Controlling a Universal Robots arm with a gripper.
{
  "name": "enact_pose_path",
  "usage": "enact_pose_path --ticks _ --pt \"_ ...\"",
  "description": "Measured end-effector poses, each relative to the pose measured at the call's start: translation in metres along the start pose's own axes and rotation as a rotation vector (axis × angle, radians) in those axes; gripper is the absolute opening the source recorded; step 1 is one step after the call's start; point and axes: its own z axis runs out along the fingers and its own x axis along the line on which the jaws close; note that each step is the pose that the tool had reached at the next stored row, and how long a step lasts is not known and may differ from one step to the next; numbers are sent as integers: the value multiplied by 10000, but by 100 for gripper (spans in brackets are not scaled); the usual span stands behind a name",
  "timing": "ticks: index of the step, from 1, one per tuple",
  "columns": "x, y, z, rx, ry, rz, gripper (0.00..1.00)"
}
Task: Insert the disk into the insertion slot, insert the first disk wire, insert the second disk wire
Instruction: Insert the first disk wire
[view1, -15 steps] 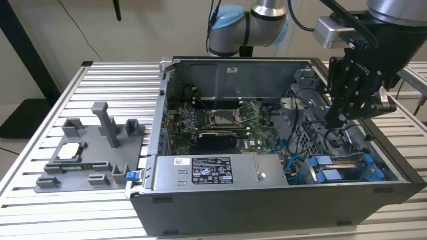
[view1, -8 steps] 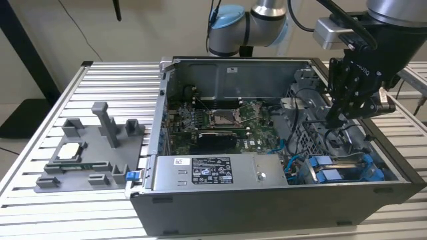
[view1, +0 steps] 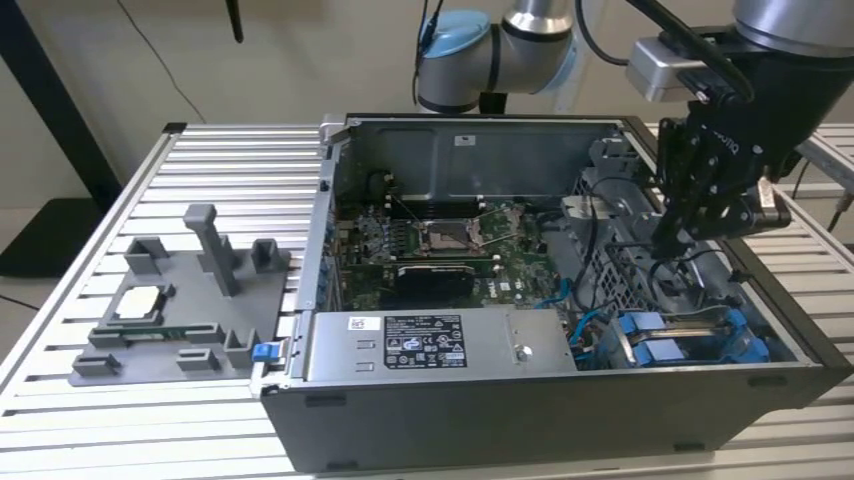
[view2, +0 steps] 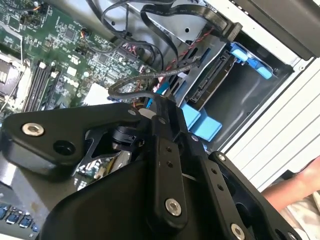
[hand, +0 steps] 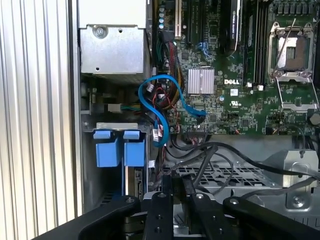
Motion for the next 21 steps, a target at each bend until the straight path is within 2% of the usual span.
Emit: enact_pose_path --ticks 9,21 --pt "104 -30 41 -87 27 0 0" --pt "241 -81 112 -93 27 1 0"
